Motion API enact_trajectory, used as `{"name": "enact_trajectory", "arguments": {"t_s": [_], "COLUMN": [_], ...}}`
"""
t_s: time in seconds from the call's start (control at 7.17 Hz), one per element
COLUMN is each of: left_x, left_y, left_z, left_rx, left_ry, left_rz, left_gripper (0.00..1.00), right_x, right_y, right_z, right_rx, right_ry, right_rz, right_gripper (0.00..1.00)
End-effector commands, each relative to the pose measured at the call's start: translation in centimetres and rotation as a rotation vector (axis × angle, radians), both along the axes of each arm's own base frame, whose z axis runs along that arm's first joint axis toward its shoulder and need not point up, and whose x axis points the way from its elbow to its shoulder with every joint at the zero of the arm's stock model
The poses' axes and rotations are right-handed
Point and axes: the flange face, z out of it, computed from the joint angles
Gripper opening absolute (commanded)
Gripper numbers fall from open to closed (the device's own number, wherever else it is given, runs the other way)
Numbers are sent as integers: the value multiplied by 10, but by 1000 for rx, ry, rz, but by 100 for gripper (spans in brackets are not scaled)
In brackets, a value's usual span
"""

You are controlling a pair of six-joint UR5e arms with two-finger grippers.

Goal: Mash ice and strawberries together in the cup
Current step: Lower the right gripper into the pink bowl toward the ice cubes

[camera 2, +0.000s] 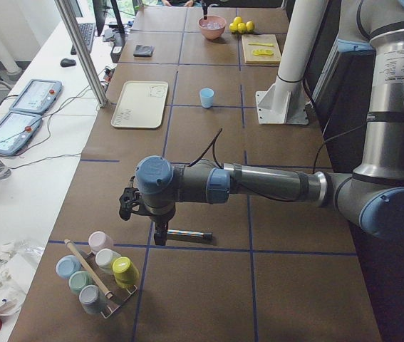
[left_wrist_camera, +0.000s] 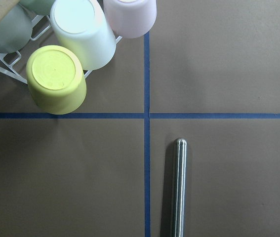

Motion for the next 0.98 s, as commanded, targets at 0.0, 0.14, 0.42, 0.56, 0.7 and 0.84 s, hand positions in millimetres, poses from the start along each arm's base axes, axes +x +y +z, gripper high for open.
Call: {"name": "enact_trajectory", "arguments": {"t_s": [0.0,0.14,0.42,0.56,0.7,0.84], "left_x": [0,0,0,0,0,0], "left_y": [0,0,-3,-3,-3,-3], "left_z": [0,0,-3,-3,-3,-3], "left_rx": [0,0,5,5,5,5], "left_ry": [2,2,2,2,2,2], "left_rz": [0,0,0,0,0,0], "left_gripper": [100,100,100,100,100,100], "right_x": [-11,-16,-24,-27,-27,-27], "right_y": [2,3,4,4,5,5], "right_z": [8,11,12,16,22,24], "right_rx": [-25,-28,-29,-35,-45,-48], "right_ry": [1,2,5,8,10,11], "right_rz": [-15,-27,-46,-54,-55,-55], "right_gripper": [51,51,51,51,51,52]}}
